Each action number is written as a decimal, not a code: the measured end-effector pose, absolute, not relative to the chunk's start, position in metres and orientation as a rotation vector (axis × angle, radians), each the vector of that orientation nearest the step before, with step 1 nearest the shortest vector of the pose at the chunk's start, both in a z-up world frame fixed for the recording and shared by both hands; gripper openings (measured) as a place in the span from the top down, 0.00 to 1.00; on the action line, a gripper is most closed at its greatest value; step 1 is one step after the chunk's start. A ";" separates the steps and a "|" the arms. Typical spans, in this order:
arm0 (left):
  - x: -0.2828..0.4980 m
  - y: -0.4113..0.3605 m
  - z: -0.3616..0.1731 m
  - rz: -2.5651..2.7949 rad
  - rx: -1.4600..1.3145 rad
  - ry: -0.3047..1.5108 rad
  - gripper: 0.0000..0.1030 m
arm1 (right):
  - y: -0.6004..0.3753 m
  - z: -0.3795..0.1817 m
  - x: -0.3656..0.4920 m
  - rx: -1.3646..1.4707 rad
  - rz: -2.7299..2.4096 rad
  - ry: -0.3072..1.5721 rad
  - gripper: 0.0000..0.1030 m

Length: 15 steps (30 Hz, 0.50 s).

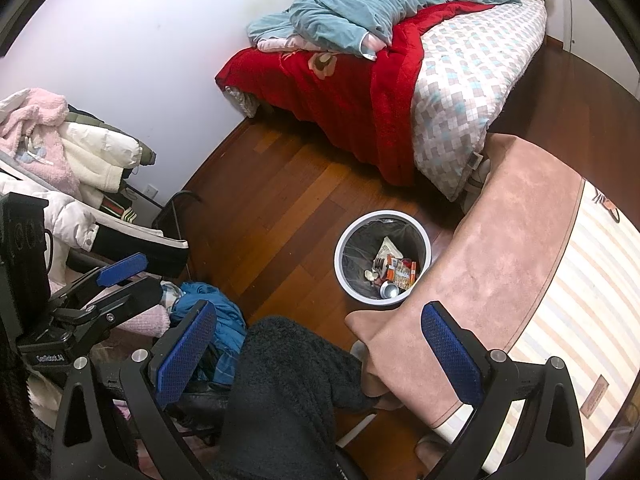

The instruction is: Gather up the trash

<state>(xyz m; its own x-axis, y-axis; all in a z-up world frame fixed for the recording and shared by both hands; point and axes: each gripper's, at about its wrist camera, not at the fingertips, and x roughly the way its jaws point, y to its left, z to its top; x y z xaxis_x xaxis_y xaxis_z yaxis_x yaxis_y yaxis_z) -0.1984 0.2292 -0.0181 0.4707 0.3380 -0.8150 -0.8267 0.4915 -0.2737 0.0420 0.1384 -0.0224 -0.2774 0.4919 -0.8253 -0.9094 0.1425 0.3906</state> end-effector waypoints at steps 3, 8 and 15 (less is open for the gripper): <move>-0.199 0.230 -0.018 0.798 -0.738 0.770 0.00 | 0.140 -0.022 0.041 -0.486 1.459 1.184 0.00; -0.199 0.230 -0.018 0.798 -0.738 0.770 0.00 | 0.140 -0.020 0.039 -0.484 1.459 1.185 0.00; -0.199 0.230 -0.018 0.797 -0.737 0.769 0.00 | 0.140 -0.017 0.033 -0.490 1.464 1.180 0.00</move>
<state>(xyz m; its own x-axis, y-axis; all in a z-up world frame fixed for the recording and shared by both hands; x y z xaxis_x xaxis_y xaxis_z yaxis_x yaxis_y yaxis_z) -0.1993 0.2304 -0.0178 0.4718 0.3380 -0.8144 -0.8261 0.4924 -0.2742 0.0329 0.1399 -0.0170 -0.2767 0.4932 -0.8248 -0.9107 0.1395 0.3889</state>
